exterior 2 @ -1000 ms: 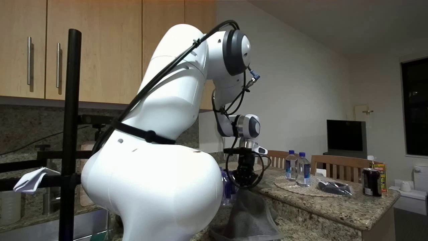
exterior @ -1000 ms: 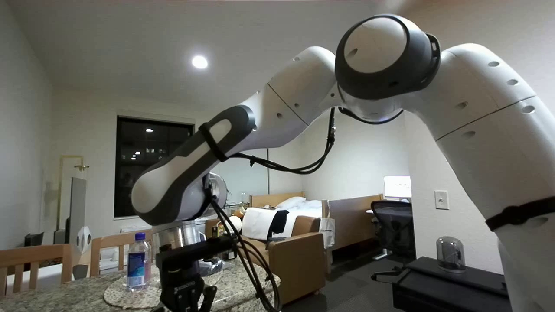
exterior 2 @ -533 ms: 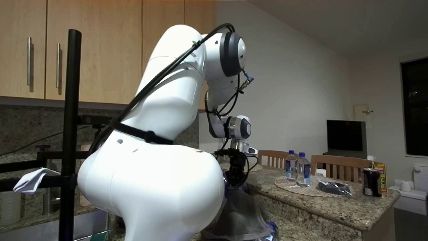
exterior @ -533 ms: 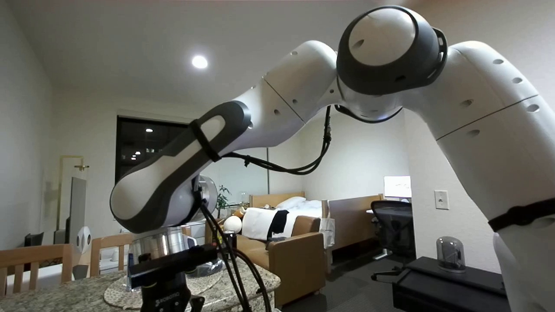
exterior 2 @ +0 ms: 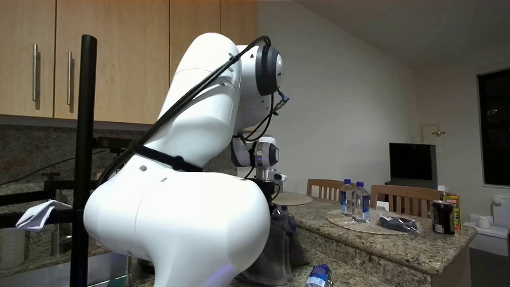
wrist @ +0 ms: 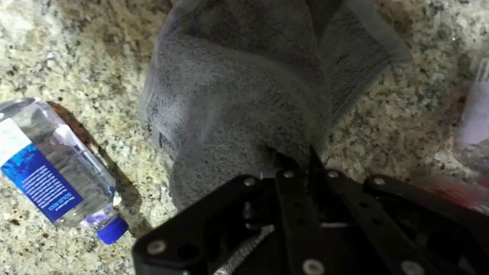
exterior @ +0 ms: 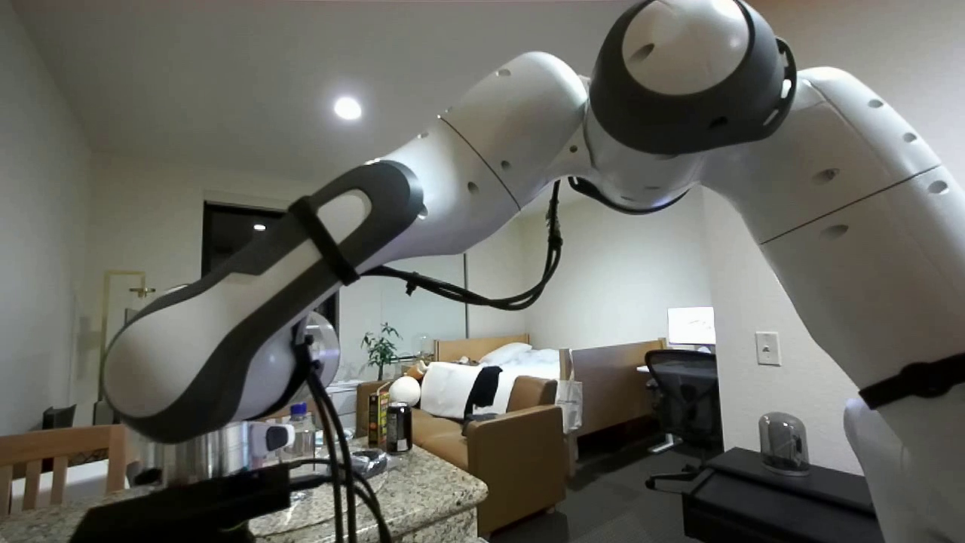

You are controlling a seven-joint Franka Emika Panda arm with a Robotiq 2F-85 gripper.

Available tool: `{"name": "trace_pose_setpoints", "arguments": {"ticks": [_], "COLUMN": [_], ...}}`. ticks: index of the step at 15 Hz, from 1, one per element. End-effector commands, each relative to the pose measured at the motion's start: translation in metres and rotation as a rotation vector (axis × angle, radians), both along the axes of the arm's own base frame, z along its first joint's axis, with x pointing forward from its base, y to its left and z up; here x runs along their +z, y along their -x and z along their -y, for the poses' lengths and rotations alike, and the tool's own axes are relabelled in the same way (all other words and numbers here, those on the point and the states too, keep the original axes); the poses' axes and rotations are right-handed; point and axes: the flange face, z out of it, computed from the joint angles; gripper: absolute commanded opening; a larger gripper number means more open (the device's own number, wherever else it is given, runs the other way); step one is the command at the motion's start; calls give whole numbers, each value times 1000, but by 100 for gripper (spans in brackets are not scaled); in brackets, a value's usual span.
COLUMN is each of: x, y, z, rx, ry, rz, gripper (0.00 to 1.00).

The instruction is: Move the grey towel to the left.

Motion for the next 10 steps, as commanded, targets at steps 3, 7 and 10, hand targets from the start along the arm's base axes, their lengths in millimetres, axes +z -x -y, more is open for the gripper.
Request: {"name": "trace_pose_setpoints", "arguments": {"ticks": [3,7,10], "x": [-23,-43,-48], "y": [24,35,37], "z": [-52,-61,-53], "rx": [-197,-281,-298], "ry": [37,98,140], "rz": [153,168,144], "gripper": [8,8,8]}}
